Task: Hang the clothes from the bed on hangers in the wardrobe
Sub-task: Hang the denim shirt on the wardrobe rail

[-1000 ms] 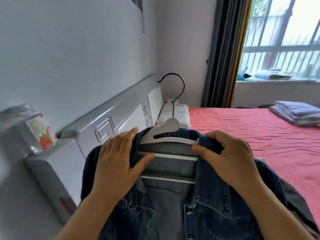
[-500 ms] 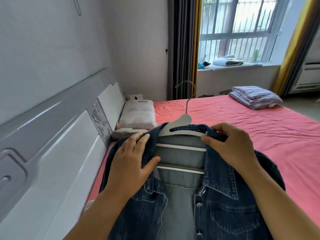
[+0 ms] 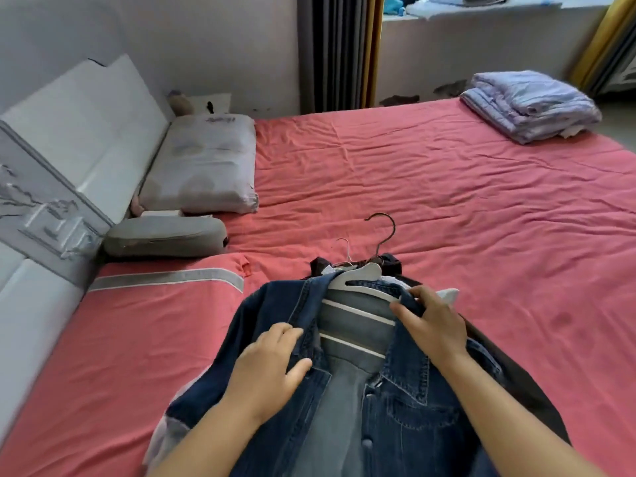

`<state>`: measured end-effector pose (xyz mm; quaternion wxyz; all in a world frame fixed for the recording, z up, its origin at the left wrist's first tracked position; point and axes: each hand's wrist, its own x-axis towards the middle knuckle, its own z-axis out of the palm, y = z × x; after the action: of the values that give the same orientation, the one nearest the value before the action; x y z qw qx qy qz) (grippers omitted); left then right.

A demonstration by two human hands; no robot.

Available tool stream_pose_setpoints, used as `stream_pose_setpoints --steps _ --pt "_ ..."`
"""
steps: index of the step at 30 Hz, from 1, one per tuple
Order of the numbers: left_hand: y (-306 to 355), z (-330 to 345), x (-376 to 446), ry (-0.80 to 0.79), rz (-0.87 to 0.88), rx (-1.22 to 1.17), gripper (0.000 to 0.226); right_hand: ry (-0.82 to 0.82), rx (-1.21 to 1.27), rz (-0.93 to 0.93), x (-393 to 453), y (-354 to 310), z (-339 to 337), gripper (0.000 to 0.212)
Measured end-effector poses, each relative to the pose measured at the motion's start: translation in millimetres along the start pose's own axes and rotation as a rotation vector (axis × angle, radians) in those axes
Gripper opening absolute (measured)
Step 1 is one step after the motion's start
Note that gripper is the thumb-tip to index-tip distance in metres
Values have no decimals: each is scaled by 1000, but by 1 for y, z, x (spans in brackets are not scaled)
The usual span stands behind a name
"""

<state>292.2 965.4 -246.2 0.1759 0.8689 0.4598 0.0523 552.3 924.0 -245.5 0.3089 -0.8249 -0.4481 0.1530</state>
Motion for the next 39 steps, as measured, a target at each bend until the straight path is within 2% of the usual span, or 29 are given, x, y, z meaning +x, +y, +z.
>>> stream_pose_setpoints --steps 5,9,12,16,21,25,27,32,37,39 --pt "-18 62 54 -110 -47 2 42 -20 -75 -5 76 60 58 29" --pt "-28 96 80 -210 -115 27 48 -76 -69 24 113 100 100 27" --pt "-38 116 88 -205 -134 33 52 -128 -54 33 128 123 126 28" --pt "-45 126 93 -233 -175 12 54 -106 -245 -9 130 135 150 43" --pt "-54 124 89 -224 -208 -20 53 -120 -114 -229 96 109 155 38" --pt "-52 104 70 -169 -212 -52 74 -234 -10 -347 47 75 146 32" --pt "-53 92 51 -142 -251 -93 56 -273 21 -396 20 54 139 31" --pt "-53 55 -26 34 -354 -208 39 -352 85 -498 -49 -3 128 31" --pt "-60 11 -140 152 -488 -210 48 -415 109 -651 -136 -75 119 31" --pt "-63 -7 -197 159 -565 -223 40 -416 85 -747 -179 -105 116 30"
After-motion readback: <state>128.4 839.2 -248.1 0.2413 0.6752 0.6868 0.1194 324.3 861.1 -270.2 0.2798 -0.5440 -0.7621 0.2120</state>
